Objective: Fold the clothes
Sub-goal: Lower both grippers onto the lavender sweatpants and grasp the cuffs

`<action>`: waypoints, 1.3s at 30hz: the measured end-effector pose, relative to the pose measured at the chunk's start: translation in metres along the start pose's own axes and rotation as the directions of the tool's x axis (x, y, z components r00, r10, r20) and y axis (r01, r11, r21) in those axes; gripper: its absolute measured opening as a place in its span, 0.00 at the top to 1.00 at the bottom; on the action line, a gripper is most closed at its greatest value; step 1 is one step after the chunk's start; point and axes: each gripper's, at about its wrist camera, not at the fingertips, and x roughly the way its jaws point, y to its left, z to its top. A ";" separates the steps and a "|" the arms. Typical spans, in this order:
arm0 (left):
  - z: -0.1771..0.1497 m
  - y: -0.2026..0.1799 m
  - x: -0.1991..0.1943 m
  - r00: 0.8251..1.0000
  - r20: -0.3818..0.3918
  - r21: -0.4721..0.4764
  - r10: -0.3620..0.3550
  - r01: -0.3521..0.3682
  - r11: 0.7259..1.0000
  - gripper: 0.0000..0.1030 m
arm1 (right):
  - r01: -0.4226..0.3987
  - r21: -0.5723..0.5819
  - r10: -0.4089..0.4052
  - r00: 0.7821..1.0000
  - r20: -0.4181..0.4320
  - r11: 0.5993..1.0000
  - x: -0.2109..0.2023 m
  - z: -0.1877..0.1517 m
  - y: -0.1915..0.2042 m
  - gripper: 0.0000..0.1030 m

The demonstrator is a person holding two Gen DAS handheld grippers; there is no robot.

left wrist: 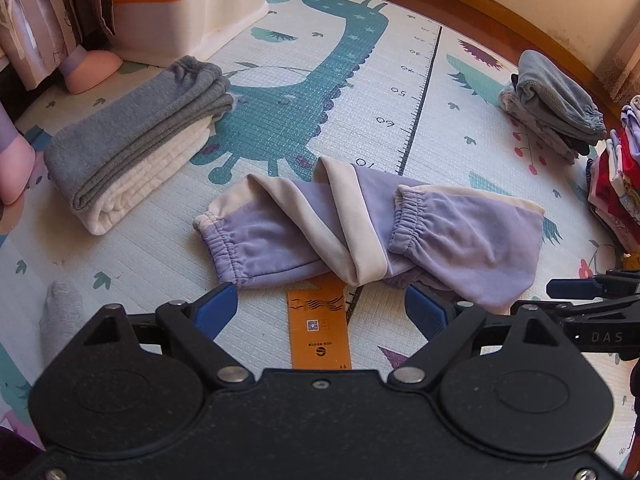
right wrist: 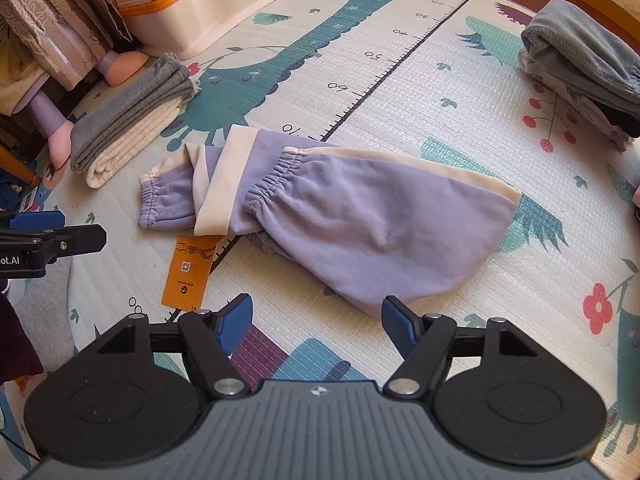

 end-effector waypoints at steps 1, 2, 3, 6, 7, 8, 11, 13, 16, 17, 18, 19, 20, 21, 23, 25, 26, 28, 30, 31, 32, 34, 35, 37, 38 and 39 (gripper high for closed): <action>0.001 0.001 0.006 1.000 -0.001 -0.019 -0.011 0.011 1.000 0.11 | -0.004 -0.004 0.004 1.000 0.005 1.000 0.006 0.002 0.002 0.39; 0.001 0.003 0.011 1.000 -0.003 -0.039 -0.024 0.024 0.999 0.11 | -0.002 -0.014 0.002 1.000 0.013 1.000 0.012 0.005 0.004 0.40; 0.002 0.004 0.017 1.000 -0.004 -0.052 -0.028 0.028 0.998 0.12 | 0.006 -0.035 -0.005 1.000 0.026 0.999 0.016 0.008 0.007 0.41; 0.004 0.005 0.030 0.999 0.002 -0.081 -0.041 0.041 0.996 0.14 | 0.026 -0.108 -0.019 0.998 0.063 0.994 0.031 0.016 0.019 0.42; 0.004 0.005 0.034 0.999 0.003 -0.092 -0.048 0.048 0.995 0.18 | 0.031 -0.132 -0.021 0.997 0.072 0.991 0.036 0.019 0.022 0.43; 0.004 0.006 0.037 0.998 0.003 -0.104 -0.056 0.056 0.993 0.27 | 0.036 -0.156 -0.023 0.996 0.082 0.987 0.041 0.022 0.026 0.43; 0.004 0.008 0.049 0.997 0.003 -0.139 -0.077 0.077 0.987 0.35 | 0.060 -0.210 -0.041 0.995 0.096 0.976 0.060 0.026 0.037 0.45; 0.004 0.010 0.057 0.996 0.004 -0.162 -0.092 0.091 0.983 0.35 | 0.074 -0.230 -0.052 0.994 0.099 0.971 0.072 0.024 0.040 0.45; 0.002 0.012 0.068 0.994 0.001 -0.196 -0.106 0.104 0.975 0.37 | 0.094 -0.258 -0.069 0.992 0.104 0.961 0.091 0.022 0.045 0.45; 0.001 0.012 0.071 0.994 -0.001 -0.205 -0.113 0.110 0.973 0.37 | 0.100 -0.268 -0.074 0.992 0.105 0.958 0.098 0.021 0.046 0.45; 0.000 0.013 0.074 0.993 -0.002 -0.214 -0.120 0.116 0.970 0.38 | 0.107 -0.277 -0.080 0.991 0.107 0.955 0.104 0.020 0.048 0.45; -0.001 0.013 0.077 0.992 -0.003 -0.223 -0.127 0.123 0.967 0.39 | 0.114 -0.287 -0.085 0.990 0.109 0.951 0.110 0.019 0.049 0.45; -0.002 0.012 0.080 0.991 -0.007 -0.223 -0.133 0.128 0.966 0.40 | 0.109 -0.283 -0.079 0.990 0.114 0.953 0.112 0.019 0.048 0.45; -0.003 0.011 0.083 0.990 -0.011 -0.222 -0.139 0.133 0.966 0.41 | 0.100 -0.274 -0.069 0.990 0.120 0.956 0.111 0.020 0.046 0.47; -0.005 0.008 0.087 0.988 -0.015 -0.214 -0.153 0.146 0.966 0.46 | 0.082 -0.257 -0.049 0.990 0.133 0.963 0.111 0.020 0.042 0.55; -0.005 0.004 0.090 0.987 -0.016 -0.216 -0.162 0.155 0.964 0.48 | 0.064 -0.240 -0.030 0.989 0.146 0.969 0.110 0.021 0.038 0.66; -0.005 0.002 0.092 0.986 -0.016 -0.214 -0.167 0.159 0.964 0.51 | 0.054 -0.232 -0.019 0.988 0.151 0.971 0.108 0.021 0.036 0.70; -0.005 -0.001 0.093 0.986 -0.016 -0.208 -0.169 0.162 0.965 0.52 | 0.028 -0.208 0.006 0.987 0.162 0.978 0.102 0.020 0.031 0.80; -0.005 -0.003 0.093 0.986 -0.016 -0.210 -0.167 0.160 0.964 0.52 | 0.005 -0.162 0.024 0.984 0.179 0.987 0.093 0.018 0.021 0.86; -0.005 -0.003 0.093 0.986 -0.018 -0.215 -0.167 0.159 0.964 0.52 | -0.004 -0.122 0.027 0.981 0.191 0.993 0.086 0.016 0.013 0.89; -0.005 -0.004 0.093 0.986 -0.020 -0.219 -0.165 0.157 0.963 0.52 | -0.014 -0.081 0.030 0.979 0.204 0.997 0.080 0.014 0.005 0.89; -0.007 -0.007 0.091 0.987 -0.023 -0.220 -0.162 0.153 0.963 0.52 | -0.034 0.001 0.033 0.973 0.229 0.999 0.067 0.010 -0.012 0.90; -0.008 -0.009 0.090 0.987 -0.024 -0.220 -0.159 0.150 0.964 0.52 | -0.046 0.042 0.034 0.970 0.241 0.998 0.061 0.008 -0.020 0.90; -0.010 -0.012 0.088 0.987 -0.027 -0.220 -0.156 0.146 0.965 0.52 | -0.069 0.122 0.034 0.963 0.267 0.990 0.049 0.004 -0.037 0.91; -0.012 -0.014 0.087 0.987 -0.030 -0.220 -0.155 0.145 0.965 0.52 | -0.082 0.162 0.034 0.960 0.279 0.983 0.042 0.001 -0.046 0.91; -0.013 -0.016 0.086 0.988 -0.031 -0.219 -0.153 0.143 0.965 0.52 | -0.095 0.201 0.032 0.956 0.292 0.975 0.036 -0.001 -0.054 0.91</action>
